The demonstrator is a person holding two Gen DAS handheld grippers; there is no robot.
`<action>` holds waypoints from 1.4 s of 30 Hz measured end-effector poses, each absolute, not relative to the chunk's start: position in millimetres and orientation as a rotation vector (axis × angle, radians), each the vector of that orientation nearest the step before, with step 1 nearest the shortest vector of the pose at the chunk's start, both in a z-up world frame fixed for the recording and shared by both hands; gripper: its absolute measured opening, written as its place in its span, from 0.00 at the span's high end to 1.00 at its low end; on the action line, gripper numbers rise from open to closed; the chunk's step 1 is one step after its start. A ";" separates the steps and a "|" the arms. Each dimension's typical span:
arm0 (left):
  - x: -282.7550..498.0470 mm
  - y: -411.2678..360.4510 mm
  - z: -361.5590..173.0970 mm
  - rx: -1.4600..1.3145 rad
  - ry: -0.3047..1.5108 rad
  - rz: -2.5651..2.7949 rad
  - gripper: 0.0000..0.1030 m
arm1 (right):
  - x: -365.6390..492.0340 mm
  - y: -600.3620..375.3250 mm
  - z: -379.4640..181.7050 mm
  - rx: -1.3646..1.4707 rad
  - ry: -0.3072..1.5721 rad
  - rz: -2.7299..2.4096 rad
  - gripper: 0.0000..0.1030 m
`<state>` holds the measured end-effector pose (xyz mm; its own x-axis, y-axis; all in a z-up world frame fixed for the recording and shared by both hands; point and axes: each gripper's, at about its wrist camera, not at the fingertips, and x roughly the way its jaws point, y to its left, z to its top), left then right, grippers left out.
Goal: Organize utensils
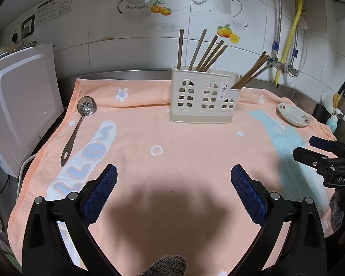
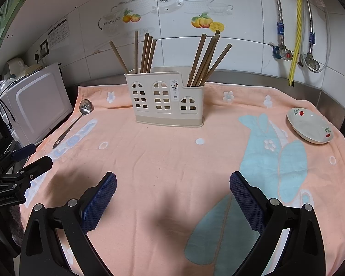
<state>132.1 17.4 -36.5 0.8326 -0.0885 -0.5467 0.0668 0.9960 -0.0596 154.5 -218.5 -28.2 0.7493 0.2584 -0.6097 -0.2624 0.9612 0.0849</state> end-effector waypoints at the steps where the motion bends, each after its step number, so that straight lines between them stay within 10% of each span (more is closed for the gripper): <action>1: 132.0 17.4 -36.5 -0.038 0.581 -0.081 0.05 | 153.8 -217.9 -28.7 -0.006 0.666 0.285 0.07; 42: 126.5 16.9 -31.5 -0.032 0.549 -0.042 0.05 | 154.8 -226.2 -28.0 0.027 0.667 0.284 0.07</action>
<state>126.5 16.9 -31.5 0.8523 -0.0489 -0.5208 0.0318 0.9986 -0.0416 154.8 -226.2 -28.0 0.7487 0.2684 -0.6062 -0.2512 0.9611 0.1152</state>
